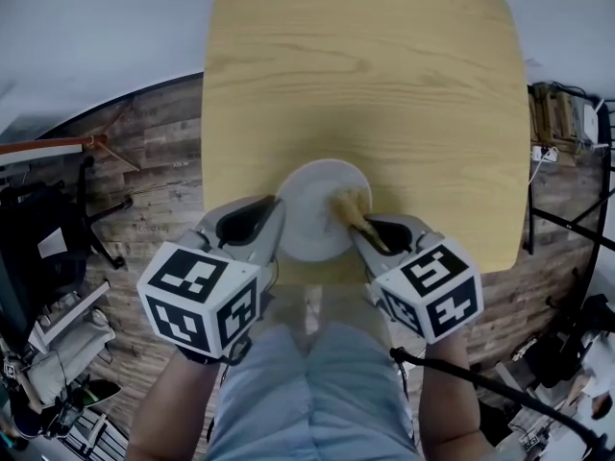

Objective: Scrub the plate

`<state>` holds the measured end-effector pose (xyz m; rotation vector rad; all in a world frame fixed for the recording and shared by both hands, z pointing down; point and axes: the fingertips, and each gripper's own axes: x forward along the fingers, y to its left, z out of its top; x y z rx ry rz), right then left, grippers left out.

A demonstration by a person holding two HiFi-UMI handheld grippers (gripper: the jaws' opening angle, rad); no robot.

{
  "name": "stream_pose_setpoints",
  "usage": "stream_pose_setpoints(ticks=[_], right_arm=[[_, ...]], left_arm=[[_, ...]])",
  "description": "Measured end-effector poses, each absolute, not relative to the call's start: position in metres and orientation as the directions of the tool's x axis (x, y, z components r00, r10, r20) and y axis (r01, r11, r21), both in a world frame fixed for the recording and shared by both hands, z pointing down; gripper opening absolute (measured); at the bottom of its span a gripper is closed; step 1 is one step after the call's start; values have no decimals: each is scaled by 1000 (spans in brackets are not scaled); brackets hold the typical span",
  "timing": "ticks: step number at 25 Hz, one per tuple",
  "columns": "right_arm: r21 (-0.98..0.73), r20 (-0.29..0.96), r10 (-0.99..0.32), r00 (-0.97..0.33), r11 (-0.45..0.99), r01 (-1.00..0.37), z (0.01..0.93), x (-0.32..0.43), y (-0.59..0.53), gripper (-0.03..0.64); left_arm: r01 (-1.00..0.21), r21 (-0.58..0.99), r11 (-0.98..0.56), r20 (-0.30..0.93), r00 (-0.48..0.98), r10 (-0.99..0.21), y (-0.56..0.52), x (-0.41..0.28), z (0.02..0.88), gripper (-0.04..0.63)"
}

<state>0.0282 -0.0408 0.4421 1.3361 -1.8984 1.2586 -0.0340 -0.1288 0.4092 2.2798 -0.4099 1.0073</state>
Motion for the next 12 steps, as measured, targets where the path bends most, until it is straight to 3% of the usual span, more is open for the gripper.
stream_pose_setpoints(ticks=[12], right_arm=[[-347, 796, -462, -391, 181, -920, 432, 34, -87, 40]], left_arm=[[-499, 412, -762, 737, 675, -44, -126, -28, 404, 54]])
